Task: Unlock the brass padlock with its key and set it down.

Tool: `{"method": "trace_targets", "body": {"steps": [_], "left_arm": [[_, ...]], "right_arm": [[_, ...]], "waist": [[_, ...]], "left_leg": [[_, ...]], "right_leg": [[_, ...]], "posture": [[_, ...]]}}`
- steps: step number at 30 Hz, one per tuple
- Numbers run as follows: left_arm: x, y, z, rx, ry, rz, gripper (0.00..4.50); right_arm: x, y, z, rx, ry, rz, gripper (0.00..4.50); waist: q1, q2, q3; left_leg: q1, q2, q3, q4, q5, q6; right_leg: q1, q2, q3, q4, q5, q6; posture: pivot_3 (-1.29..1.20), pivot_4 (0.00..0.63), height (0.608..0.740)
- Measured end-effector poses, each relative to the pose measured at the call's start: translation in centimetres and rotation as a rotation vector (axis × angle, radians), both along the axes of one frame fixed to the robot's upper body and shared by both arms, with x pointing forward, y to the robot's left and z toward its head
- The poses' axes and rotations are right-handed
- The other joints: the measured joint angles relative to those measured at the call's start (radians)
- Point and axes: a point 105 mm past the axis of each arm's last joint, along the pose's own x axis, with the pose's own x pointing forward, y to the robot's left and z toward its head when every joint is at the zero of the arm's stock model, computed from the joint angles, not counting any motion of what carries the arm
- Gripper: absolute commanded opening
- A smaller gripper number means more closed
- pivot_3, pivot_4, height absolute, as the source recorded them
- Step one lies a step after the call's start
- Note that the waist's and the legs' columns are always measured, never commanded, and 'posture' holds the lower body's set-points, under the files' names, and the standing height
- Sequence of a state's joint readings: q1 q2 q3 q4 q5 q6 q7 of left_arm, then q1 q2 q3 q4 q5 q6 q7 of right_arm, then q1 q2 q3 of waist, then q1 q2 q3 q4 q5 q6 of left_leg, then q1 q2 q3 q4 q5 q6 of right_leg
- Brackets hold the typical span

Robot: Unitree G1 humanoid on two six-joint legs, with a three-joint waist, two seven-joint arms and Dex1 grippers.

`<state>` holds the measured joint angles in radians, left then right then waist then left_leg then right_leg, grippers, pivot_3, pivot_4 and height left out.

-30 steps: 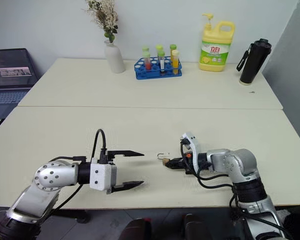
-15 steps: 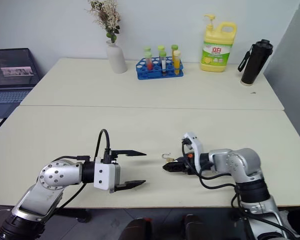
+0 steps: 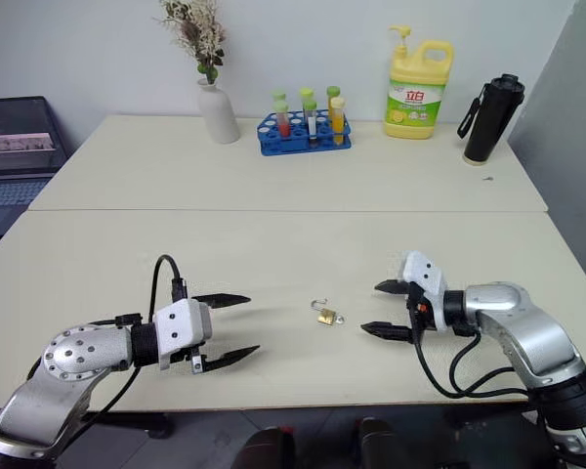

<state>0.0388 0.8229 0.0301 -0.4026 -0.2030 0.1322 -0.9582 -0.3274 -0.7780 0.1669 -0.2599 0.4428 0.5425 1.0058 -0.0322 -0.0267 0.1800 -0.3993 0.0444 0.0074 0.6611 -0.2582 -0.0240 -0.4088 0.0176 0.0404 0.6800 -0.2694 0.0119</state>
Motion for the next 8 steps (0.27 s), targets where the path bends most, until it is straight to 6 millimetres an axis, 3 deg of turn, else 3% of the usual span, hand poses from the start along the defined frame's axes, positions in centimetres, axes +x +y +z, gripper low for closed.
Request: {"method": "trace_targets", "body": {"steps": [8], "left_arm": [[0.07, 0.0, 0.2, -0.029, 0.029, 0.004, 4.17]], "right_arm": [[0.21, -0.34, -0.12, -0.072, -0.104, 0.073, 4.47]], "waist": [[0.002, 0.0, 0.0]], "left_leg": [[0.0, -0.001, 0.002, 0.0, 0.0, 0.0]], "right_leg": [[0.0, -0.001, 0.001, 0.0, 0.0, 0.0]], "posture": [[0.0, 0.15, 0.74]]}}
